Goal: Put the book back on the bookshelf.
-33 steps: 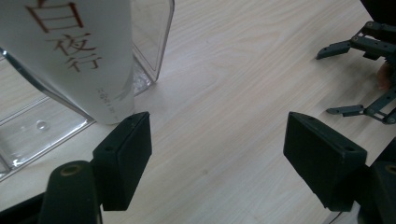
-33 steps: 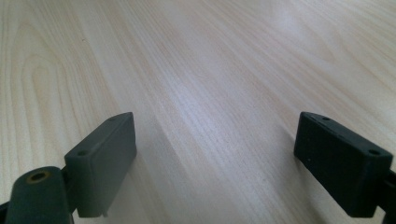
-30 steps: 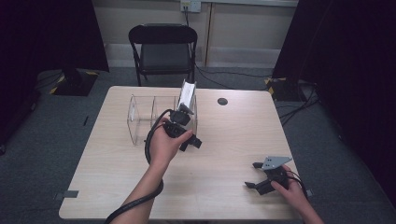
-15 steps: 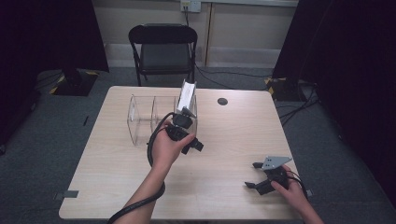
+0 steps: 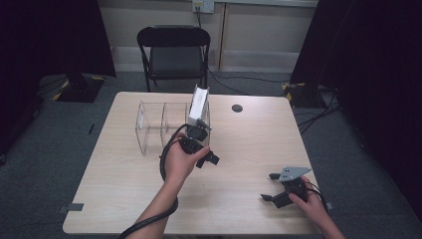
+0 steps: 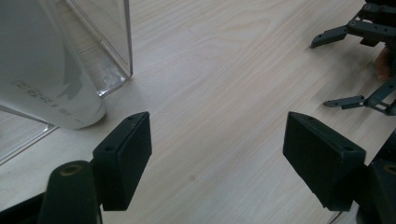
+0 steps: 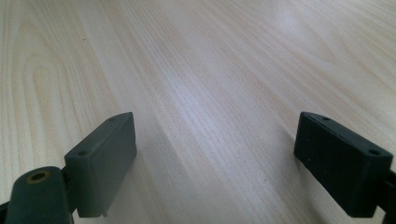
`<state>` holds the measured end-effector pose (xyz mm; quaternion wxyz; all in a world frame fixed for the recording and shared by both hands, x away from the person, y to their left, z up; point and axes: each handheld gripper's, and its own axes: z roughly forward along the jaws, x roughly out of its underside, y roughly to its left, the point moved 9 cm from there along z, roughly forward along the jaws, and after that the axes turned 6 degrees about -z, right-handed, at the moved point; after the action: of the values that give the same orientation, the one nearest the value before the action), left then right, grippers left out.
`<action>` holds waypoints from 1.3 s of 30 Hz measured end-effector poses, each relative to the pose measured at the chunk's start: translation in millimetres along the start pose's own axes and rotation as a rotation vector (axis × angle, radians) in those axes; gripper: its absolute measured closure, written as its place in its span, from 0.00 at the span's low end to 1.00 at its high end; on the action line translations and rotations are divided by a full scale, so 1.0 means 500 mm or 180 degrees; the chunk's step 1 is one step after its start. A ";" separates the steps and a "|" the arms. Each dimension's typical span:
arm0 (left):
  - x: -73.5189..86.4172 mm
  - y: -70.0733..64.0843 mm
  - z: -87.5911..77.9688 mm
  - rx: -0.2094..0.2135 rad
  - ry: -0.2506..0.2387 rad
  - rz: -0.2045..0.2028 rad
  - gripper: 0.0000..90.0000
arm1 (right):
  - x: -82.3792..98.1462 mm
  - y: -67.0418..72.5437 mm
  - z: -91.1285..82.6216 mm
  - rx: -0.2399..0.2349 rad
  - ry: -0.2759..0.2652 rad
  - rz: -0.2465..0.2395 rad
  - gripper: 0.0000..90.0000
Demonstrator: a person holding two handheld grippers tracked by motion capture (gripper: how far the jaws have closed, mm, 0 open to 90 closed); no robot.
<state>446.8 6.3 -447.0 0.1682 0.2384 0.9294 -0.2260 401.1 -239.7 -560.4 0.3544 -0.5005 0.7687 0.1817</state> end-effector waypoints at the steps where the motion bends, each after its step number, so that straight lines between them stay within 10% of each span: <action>1: 0.000 -0.001 0.001 -0.0005 0.0003 -0.0016 0.26 | 0.000 0.000 0.000 0.0000 0.0000 -0.0001 0.14; 39: 0.022 -0.027 0.058 0.0148 0.0063 0.0033 0.26 | 0.000 0.001 0.000 -0.0015 0.0001 -0.0018 0.14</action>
<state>436.7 -14.9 -471.4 0.1545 0.2492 0.9243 -0.2443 400.6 -239.6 -560.4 0.3536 -0.5035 0.7669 0.1824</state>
